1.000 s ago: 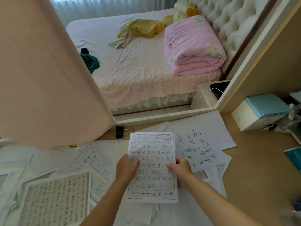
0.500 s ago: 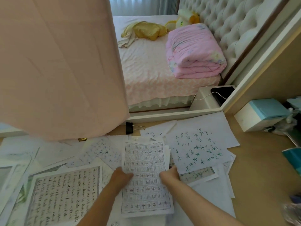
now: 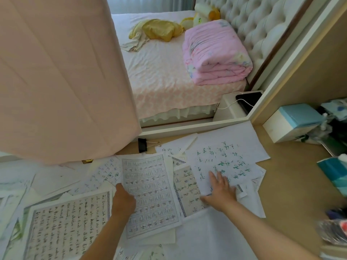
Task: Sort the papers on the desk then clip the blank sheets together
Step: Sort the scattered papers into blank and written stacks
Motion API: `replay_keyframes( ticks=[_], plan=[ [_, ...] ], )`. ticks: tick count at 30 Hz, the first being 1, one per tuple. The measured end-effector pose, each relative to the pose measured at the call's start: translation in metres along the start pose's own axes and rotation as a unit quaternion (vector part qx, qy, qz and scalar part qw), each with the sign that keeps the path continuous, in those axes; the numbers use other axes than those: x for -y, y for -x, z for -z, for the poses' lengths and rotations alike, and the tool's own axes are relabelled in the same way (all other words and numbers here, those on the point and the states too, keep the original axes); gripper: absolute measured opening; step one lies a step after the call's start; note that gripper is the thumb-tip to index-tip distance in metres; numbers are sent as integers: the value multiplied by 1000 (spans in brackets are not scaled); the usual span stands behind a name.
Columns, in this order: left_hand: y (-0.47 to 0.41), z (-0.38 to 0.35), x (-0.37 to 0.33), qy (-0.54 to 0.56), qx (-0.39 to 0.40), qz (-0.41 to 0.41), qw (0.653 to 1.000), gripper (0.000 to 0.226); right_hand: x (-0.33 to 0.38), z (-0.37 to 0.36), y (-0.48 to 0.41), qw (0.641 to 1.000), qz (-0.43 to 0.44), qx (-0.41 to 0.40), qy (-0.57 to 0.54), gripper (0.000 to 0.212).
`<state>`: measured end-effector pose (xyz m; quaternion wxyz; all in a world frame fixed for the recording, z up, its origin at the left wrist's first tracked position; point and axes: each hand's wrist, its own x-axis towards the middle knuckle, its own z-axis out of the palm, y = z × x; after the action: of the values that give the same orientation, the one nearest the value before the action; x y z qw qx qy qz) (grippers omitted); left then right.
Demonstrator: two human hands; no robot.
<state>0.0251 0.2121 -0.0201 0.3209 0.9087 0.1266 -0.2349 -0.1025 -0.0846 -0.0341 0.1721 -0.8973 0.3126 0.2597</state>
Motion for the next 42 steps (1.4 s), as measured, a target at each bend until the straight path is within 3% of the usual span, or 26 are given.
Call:
replay_keyframes(
  ticks=[2,5,7,9,11,12,13,15,17,20,23,26,29,31,34,38,42],
  plan=[
    [3,-3,0,-59,-11,-6,998,71,-10,-8,2,999,25,-24,32,101],
    [8,-7,-5,-205,-57,-88,973,98,-13,-18,5,982,101,-133,86,65],
    [10,-11,-13,-190,-66,-167,965,89,-9,-21,5,968,140,-199,60,47],
    [11,-16,-27,-92,-26,-207,974,67,-2,-19,5,957,154,-245,4,52],
    [12,-16,-45,-5,43,-198,979,47,6,-13,5,968,148,-203,-16,65],
    [14,-16,-53,10,74,-198,977,42,7,-10,6,983,126,-136,-14,83],
    [16,-17,-59,-2,92,-210,973,40,6,-10,7,993,104,-64,-8,101],
    [21,-23,-67,-64,103,-248,961,40,2,-10,8,994,101,30,32,115],
    [24,-35,-75,-121,112,-285,944,41,-4,-11,15,988,135,30,62,102],
    [21,-59,-93,-159,118,-307,931,48,-18,-13,23,977,205,3,57,67],
    [11,-83,-111,-195,124,-305,924,63,-38,-16,30,961,272,41,28,54],
    [6,-107,-124,-257,165,-299,904,80,-51,-11,26,979,182,-33,-82,50],
    [8,-126,-135,-284,162,-284,901,87,-64,-2,13,997,44,-26,-50,65],
    [8,-135,-141,-313,138,-269,900,83,-76,2,6,999,39,21,-24,78],
    [6,-142,-150,-357,148,-245,889,60,-95,7,3,994,106,27,-16,81],
    [11,-144,-157,-235,252,-216,913,25,-108,12,-1,987,155,-4,-47,77],
    [25,-131,-163,-93,232,-235,939,20,-108,14,-5,984,51,-93,-141,87]
  ],
)
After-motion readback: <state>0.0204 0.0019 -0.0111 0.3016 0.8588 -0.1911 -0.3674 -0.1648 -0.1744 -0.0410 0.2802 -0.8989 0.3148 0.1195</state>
